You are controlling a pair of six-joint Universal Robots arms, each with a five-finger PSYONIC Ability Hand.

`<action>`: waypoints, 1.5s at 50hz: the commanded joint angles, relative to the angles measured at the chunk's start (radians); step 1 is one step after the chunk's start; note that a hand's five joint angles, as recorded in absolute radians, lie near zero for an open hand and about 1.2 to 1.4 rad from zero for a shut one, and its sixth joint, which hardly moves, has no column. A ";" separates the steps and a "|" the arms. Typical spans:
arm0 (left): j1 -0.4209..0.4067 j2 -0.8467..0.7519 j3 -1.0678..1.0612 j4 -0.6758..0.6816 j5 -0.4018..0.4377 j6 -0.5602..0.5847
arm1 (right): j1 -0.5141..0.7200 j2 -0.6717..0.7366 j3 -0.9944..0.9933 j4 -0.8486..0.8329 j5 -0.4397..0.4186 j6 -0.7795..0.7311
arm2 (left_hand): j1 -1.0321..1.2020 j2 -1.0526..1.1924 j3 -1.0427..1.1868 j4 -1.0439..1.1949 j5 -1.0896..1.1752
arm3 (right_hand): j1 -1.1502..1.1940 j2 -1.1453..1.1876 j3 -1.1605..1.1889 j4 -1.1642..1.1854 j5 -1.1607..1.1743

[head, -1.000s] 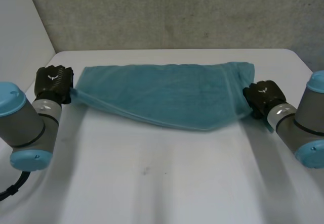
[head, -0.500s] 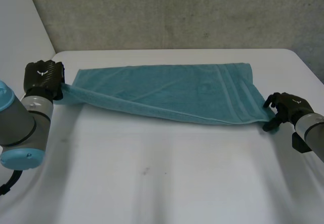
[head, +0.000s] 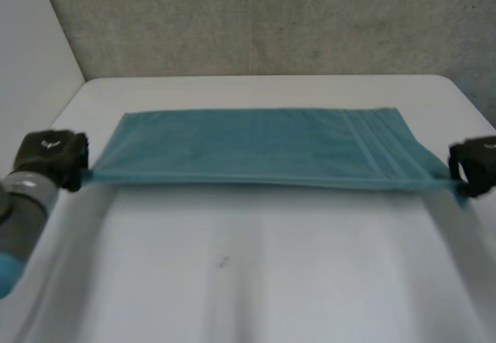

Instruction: Fold the laundry

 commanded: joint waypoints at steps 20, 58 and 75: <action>-0.008 -0.176 0.155 -0.003 0.196 0.184 | 0.094 0.149 -0.199 0.096 0.055 -0.394 | 0.187 0.177 0.179 0.179 0.180 | 0.418 0.219 0.212 0.204 0.250; -0.133 -0.533 0.500 0.442 0.113 0.229 | 0.263 0.434 -0.463 -0.399 0.311 -0.075 | -1.035 -1.045 -1.042 -1.043 -1.042 | -0.803 -1.003 -1.010 -1.017 -0.972; -0.105 -0.114 0.006 0.442 0.116 -0.006 | 0.013 0.173 -0.113 -0.223 -0.031 0.059 | -1.035 -1.045 -1.042 -1.043 -1.042 | -0.615 -0.814 -0.821 -0.829 -0.783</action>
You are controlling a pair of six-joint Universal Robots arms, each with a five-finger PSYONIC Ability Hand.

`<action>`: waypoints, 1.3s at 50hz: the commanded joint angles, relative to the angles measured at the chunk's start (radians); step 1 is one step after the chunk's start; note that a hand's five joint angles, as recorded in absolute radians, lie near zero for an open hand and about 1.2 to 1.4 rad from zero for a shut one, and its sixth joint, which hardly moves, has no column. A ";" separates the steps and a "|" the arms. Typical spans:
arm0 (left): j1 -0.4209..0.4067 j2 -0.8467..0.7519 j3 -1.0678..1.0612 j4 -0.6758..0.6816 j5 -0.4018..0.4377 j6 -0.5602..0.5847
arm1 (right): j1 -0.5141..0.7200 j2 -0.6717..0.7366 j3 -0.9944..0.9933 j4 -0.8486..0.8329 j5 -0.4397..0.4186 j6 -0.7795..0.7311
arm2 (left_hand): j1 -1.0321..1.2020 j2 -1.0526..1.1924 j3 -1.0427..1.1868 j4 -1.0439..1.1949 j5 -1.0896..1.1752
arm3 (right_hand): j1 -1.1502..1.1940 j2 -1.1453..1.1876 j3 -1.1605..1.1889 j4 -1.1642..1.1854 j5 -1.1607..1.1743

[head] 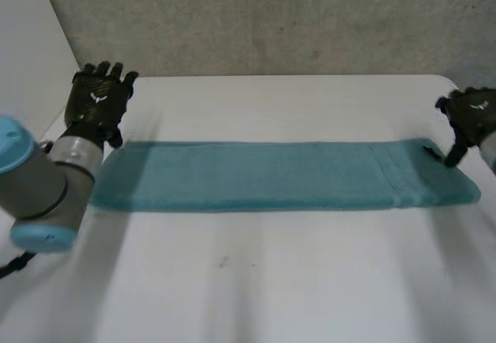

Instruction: Fold the laundry

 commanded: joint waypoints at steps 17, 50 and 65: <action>0.010 0.139 -0.192 -0.010 -0.004 -0.194 | -0.224 0.129 0.065 0.121 -0.278 -0.029 | 0.001 0.009 0.005 0.007 -0.029 | 0.390 0.375 0.382 0.367 0.351; 0.001 0.134 -0.207 -0.007 -0.004 -0.194 | -0.328 0.192 -0.010 0.026 -0.197 -0.020 | 0.001 0.009 0.005 0.007 -0.029 | 1.191 1.176 1.182 1.167 1.151; 0.009 0.144 -0.213 -0.007 -0.004 -0.194 | -0.332 0.157 -0.183 0.033 0.008 -0.105 | 0.001 0.009 0.005 0.007 -0.029 | 1.191 1.176 1.182 1.167 1.151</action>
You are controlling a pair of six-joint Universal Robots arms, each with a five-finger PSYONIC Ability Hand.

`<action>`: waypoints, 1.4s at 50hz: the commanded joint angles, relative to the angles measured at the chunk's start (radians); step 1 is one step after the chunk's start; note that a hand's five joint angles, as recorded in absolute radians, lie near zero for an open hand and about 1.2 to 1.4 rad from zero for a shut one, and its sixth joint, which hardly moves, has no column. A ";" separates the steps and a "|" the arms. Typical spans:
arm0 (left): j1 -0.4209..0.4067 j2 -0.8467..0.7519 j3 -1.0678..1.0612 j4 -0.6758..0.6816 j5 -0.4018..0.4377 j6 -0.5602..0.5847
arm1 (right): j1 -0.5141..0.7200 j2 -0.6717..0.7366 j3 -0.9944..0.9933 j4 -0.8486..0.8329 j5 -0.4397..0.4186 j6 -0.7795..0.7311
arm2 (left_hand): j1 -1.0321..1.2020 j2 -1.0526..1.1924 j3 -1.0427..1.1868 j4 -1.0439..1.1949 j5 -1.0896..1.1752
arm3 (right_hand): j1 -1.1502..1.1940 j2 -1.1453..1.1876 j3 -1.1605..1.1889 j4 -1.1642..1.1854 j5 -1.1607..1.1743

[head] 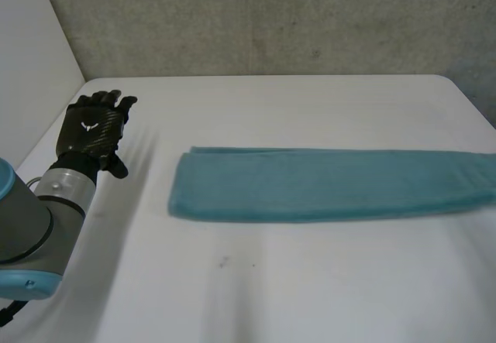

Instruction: Fold the laundry

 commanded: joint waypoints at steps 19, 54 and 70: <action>0.017 0.021 0.006 0.008 -0.002 0.001 | 0.925 0.020 -0.304 -0.072 -0.042 0.054 | 0.001 0.009 0.005 0.007 -0.029 | 0.445 0.220 0.214 0.205 0.251; -0.368 -0.335 0.395 -0.061 0.011 0.009 | 0.784 -0.184 0.234 -0.004 0.110 0.303 | 0.008 0.016 0.012 0.014 -0.022 | -0.776 -1.002 -1.007 -1.017 -0.971; -0.343 -0.377 0.387 -0.245 -0.037 0.014 | 0.621 -0.158 0.353 -0.162 0.024 0.244 | 0.017 0.025 0.021 0.023 -0.013 | 0.445 0.220 0.214 0.205 0.251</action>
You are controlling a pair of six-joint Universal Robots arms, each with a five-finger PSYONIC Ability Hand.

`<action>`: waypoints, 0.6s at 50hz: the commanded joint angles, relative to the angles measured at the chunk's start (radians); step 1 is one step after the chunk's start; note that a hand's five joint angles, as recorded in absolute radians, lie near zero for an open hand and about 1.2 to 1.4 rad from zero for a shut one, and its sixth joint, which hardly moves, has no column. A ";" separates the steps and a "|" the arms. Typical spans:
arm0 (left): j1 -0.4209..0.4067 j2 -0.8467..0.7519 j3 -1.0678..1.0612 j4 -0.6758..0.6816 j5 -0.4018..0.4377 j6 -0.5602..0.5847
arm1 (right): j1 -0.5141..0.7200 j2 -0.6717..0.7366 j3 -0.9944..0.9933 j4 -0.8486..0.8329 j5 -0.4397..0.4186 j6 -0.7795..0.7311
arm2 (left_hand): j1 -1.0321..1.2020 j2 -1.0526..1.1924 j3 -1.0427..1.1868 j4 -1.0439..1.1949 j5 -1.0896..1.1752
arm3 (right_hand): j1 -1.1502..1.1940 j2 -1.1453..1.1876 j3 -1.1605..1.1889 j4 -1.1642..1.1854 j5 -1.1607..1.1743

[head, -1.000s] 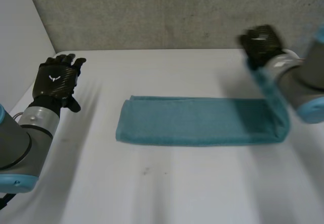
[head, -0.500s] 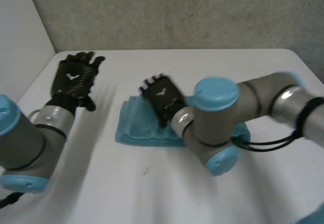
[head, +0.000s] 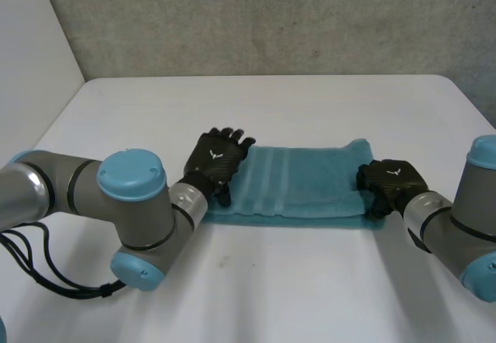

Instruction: Fold the laundry

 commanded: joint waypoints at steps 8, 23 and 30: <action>0.059 0.304 -0.258 -0.034 -0.141 -0.012 | 0.187 0.001 -0.275 -0.048 0.025 -0.201 | 0.017 0.025 0.021 0.023 -0.013 | 0.690 0.548 0.559 0.575 0.595; 0.243 0.578 -0.426 -0.029 -0.155 -0.078 | 0.628 0.400 -0.690 0.128 -0.023 -0.304 | 0.008 0.016 0.012 0.014 -0.022 | 0.690 0.548 0.559 0.575 0.595; 0.257 0.558 -0.353 -0.020 -0.146 -0.100 | 0.619 0.342 -0.716 0.121 0.110 -0.280 | 0.011 0.019 0.015 0.017 -0.019 | -0.532 -0.674 -0.662 -0.647 -0.627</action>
